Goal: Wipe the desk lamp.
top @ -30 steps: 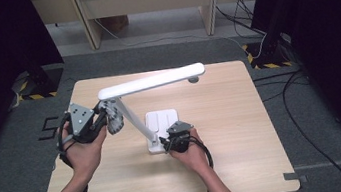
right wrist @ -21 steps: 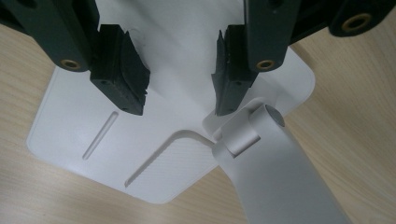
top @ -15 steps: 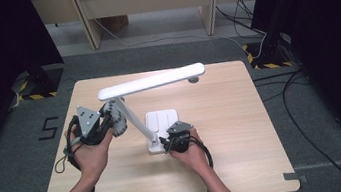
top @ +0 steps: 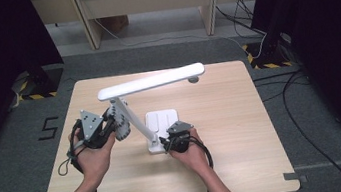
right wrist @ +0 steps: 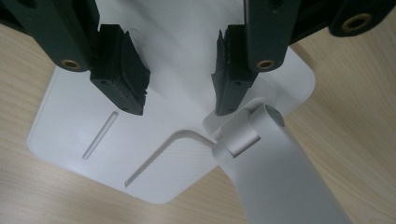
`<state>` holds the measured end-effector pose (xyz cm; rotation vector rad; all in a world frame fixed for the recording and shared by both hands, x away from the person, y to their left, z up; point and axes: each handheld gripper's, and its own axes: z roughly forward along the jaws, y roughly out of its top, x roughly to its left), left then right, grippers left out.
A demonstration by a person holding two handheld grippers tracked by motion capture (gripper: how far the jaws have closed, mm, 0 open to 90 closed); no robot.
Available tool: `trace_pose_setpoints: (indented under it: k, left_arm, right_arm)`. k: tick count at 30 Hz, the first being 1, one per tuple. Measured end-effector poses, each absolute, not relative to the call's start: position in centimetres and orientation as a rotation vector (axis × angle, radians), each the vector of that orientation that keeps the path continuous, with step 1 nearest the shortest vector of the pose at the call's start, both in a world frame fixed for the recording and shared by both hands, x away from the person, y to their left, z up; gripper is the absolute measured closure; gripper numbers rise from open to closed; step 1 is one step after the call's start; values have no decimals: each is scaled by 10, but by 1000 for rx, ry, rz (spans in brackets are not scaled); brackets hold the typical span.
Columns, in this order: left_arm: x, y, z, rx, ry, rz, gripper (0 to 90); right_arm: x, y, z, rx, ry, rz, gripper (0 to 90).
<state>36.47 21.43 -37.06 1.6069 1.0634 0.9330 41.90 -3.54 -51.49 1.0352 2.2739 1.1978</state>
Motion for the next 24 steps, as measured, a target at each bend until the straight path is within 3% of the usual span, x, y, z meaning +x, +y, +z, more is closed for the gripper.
trace_pose_setpoints:
  k: [24]
  left_arm:
    - [370,201,-405,1656,1111,879,798]
  right_arm:
    - [419,-36,-515,1032,2275,1197,540]
